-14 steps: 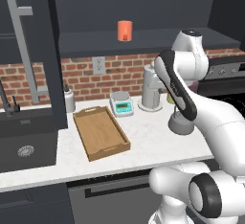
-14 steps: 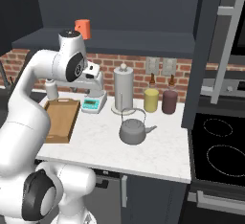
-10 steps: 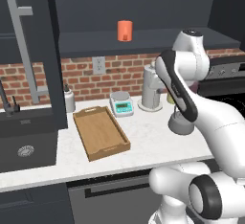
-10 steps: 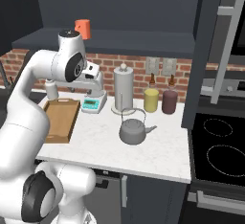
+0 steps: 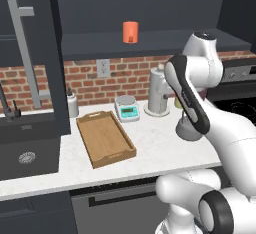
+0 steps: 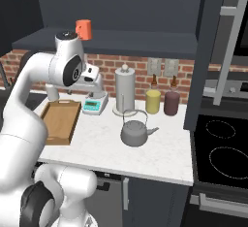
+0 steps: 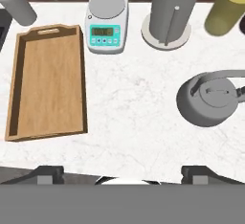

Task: Pick the kettle from the counter and place it on the tray. Then pick the mug from the cabinet and place it on the tray. Then close the cabinet doors.

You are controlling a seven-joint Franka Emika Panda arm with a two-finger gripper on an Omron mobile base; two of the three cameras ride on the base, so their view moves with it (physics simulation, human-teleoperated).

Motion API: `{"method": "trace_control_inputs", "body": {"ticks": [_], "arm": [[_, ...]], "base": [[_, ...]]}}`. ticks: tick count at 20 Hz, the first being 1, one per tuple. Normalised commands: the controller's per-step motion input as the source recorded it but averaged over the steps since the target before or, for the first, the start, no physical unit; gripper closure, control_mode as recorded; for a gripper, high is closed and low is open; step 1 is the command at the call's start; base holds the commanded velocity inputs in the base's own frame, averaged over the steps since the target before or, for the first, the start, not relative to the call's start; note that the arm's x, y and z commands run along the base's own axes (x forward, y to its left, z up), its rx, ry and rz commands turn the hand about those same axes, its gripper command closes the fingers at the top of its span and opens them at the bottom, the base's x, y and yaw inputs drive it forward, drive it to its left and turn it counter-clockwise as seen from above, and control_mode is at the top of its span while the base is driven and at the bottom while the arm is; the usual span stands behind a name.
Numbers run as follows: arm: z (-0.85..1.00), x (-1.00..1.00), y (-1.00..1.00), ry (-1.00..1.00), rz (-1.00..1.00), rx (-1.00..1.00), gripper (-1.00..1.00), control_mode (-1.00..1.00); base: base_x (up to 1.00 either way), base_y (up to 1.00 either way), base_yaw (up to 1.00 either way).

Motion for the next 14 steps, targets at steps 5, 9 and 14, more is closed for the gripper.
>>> {"method": "trace_control_inputs", "body": {"ticks": [5,9,14], "arm": [[0.3,-0.55,0.0,-0.41,0.0,0.0,-1.0,-1.0],[0.61,-0.4,0.01,-0.42,-0.04,-0.01,-1.0,-1.0],[0.74,-0.18,0.04,-0.35,-0.04,-0.01,-1.0,-1.0]], "base": [[0.0,0.0,0.0],[0.0,0.0,0.0],[0.0,0.0,0.0]]}}
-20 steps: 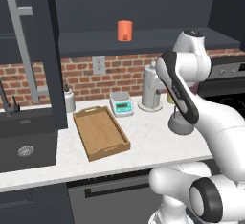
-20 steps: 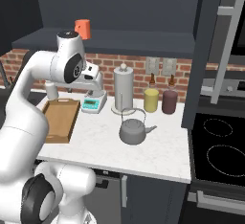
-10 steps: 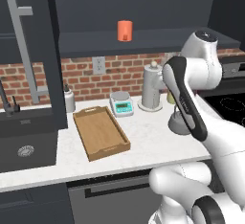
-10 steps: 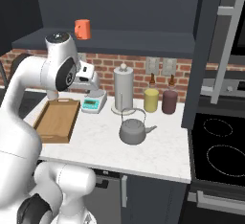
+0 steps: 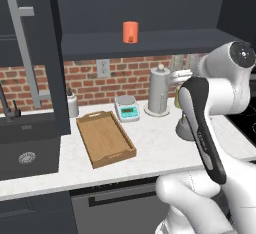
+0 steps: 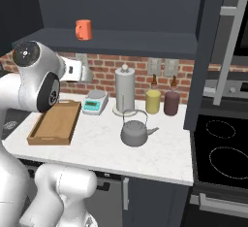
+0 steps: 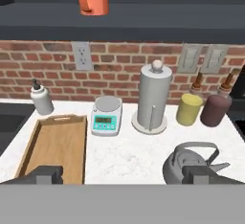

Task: Pick the kettle from the counter and place it on the tray. Then pick the mug from the cabinet and place it on the tray. Then close the cabinet doors.

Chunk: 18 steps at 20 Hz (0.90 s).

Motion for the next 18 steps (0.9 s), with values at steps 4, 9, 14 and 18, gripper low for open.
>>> {"method": "trace_control_inputs", "body": {"ticks": [4,9,14,18], "arm": [[0.84,0.0,0.34,-0.27,-0.06,-0.03,-1.0,-1.0],[0.55,0.11,0.78,-0.24,-0.13,-0.06,-1.0,-1.0],[0.19,0.19,0.48,-0.23,-0.06,-0.01,-1.0,-1.0],[0.05,0.13,0.02,-0.2,0.01,0.01,-1.0,-1.0]], "base": [[0.0,0.0,0.0],[0.0,0.0,0.0],[0.0,0.0,0.0],[0.0,0.0,0.0]]}}
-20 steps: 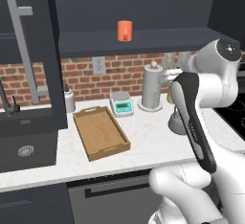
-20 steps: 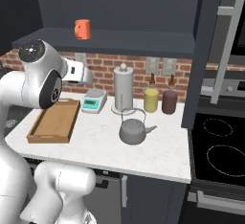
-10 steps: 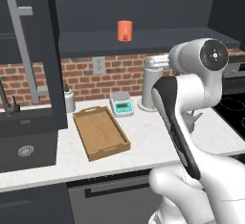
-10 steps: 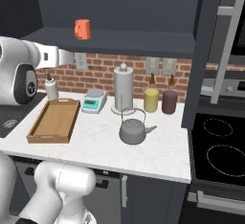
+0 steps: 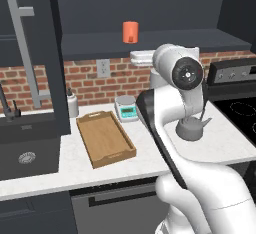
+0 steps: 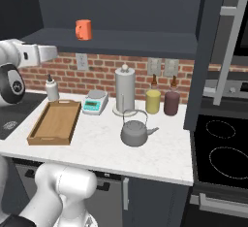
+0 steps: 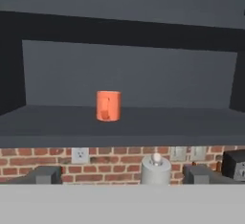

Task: Pick the kettle from the counter and place it on the tray. Then pick the mug from the cabinet and place it on the tray. Then close the cabinet doors.

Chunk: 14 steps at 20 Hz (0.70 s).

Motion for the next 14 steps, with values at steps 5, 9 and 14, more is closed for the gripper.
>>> {"method": "trace_control_inputs", "body": {"ticks": [5,9,14], "arm": [[0.01,0.4,-0.06,-0.03,0.12,0.07,-1.0,-1.0],[0.01,0.39,-0.02,0.01,0.14,0.02,-1.0,-1.0],[0.02,0.24,0.0,0.05,0.05,0.0,-1.0,-1.0]], "base": [[0.0,0.0,0.0],[0.0,0.0,0.0],[0.0,0.0,0.0]]}}
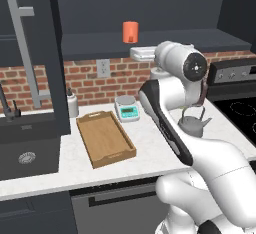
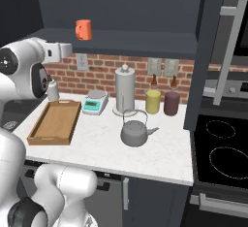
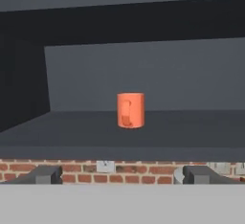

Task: Pick the kettle from the counter and place it on the tray. Then pick the mug from the cabinet and place it on the tray. Then close the cabinet doors.

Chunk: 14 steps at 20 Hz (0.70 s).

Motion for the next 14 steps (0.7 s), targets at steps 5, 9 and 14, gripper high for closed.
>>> {"method": "trace_control_inputs", "body": {"ticks": [5,9,14], "arm": [[0.0,0.04,0.0,0.01,0.0,0.0,-1.0,-1.0],[0.0,0.19,0.01,0.04,0.0,0.0,-1.0,-1.0],[0.0,0.1,0.0,0.03,0.0,0.0,-1.0,-1.0]], "base": [[0.0,0.0,0.0],[0.0,0.0,0.0],[0.0,0.0,0.0]]}}
